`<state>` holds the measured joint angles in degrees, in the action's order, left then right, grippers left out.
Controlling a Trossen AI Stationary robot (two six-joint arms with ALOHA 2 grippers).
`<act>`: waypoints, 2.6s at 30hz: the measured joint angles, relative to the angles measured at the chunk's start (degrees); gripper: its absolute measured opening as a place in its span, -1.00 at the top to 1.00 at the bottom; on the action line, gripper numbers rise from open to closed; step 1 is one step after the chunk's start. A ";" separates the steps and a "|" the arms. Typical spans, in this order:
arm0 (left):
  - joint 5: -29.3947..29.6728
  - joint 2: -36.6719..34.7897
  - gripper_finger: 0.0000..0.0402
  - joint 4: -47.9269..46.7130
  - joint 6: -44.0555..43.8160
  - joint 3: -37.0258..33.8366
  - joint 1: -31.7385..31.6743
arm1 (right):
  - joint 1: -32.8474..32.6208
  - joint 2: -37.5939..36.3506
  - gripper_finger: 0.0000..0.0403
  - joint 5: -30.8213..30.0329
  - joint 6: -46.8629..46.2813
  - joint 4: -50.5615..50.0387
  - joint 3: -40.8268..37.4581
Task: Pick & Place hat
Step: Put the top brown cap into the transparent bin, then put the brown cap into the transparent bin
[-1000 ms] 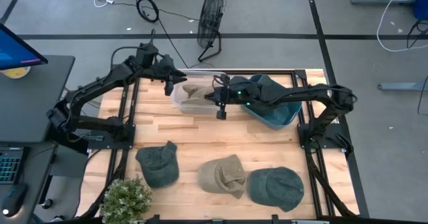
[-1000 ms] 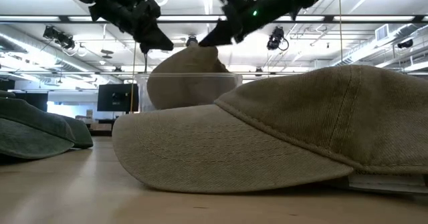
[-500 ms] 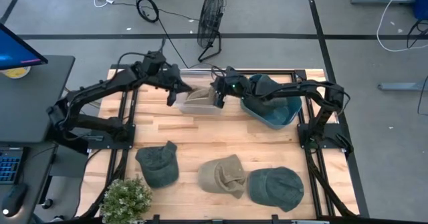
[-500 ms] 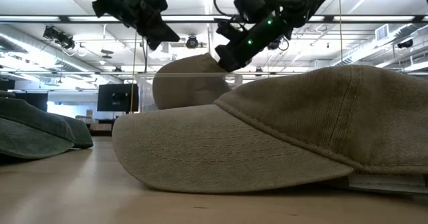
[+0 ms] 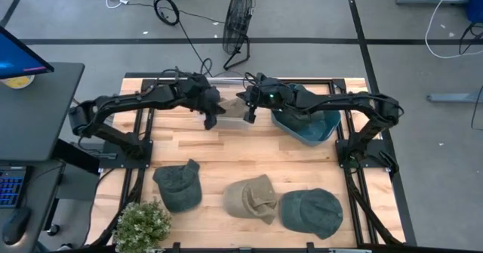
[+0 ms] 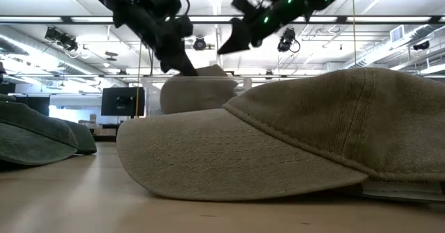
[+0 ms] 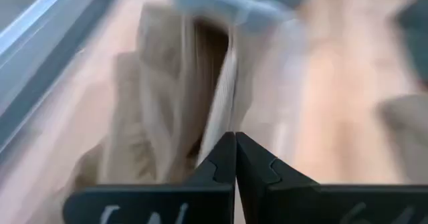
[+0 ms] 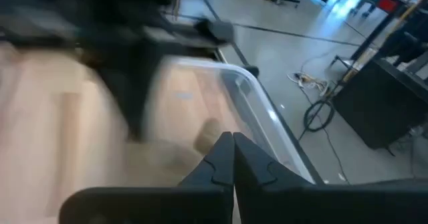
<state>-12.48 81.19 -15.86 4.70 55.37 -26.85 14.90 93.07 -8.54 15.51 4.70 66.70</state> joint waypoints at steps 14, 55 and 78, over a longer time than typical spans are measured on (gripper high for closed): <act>2.11 3.11 0.98 -1.14 -5.58 0.65 -3.40 | -7.96 -13.18 0.98 -0.01 2.13 -9.10 0.04; 3.88 1.22 0.99 -3.73 -4.03 5.33 -6.72 | -10.38 -14.13 0.98 0.87 1.47 -16.58 0.11; 2.04 -10.40 0.39 -2.81 -0.16 5.40 13.74 | -31.81 6.44 -0.01 11.13 -5.00 -21.71 0.09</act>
<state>-10.44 70.79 -18.67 4.53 60.77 -13.11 -16.91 99.52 2.59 10.51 -17.01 66.78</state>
